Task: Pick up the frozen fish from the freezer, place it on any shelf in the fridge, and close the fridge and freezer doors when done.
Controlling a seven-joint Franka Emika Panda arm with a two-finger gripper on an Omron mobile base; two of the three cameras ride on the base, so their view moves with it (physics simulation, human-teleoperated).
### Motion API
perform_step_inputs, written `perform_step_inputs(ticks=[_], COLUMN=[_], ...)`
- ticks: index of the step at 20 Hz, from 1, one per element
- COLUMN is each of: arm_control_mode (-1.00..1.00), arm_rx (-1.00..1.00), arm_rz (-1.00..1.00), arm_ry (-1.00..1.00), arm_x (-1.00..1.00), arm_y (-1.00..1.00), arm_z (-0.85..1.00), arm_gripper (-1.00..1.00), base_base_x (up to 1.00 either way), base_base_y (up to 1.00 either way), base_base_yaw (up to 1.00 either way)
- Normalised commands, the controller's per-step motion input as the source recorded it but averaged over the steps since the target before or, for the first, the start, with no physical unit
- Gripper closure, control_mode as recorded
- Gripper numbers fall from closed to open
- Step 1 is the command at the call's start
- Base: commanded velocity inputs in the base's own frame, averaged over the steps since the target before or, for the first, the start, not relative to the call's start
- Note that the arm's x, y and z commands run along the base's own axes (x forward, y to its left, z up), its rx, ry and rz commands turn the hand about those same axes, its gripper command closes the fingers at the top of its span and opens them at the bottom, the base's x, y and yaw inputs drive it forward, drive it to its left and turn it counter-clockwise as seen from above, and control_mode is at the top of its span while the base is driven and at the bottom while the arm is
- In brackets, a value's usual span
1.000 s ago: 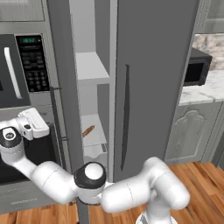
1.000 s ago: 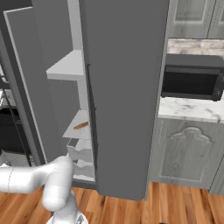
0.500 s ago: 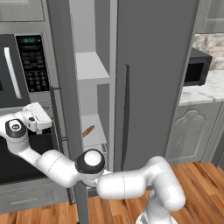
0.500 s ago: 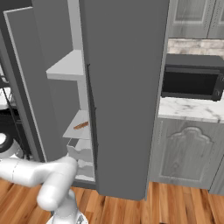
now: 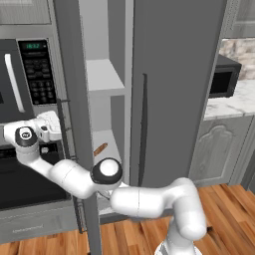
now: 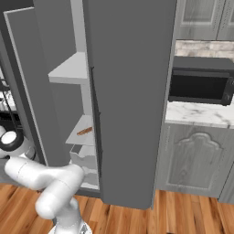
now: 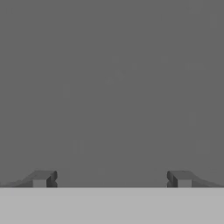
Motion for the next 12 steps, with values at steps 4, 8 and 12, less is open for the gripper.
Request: perform_step_inputs(ticks=[4,8,12], arm_control_mode=[-1.0,-1.0,-1.0], arm_rx=[0.0,0.0,0.01], arm_rz=[0.0,0.05,0.03], arm_ry=[0.0,0.0,0.0], arm_x=[0.08,-0.18,-0.06], arm_y=[-0.74,-0.97,-0.99], arm_z=[0.0,0.0,0.0], arm_gripper=[-1.0,-1.0,-1.0], base_base_x=[0.0,0.0,0.0], base_base_y=[0.0,0.0,0.0], base_base_yaw=[0.0,0.0,0.0])
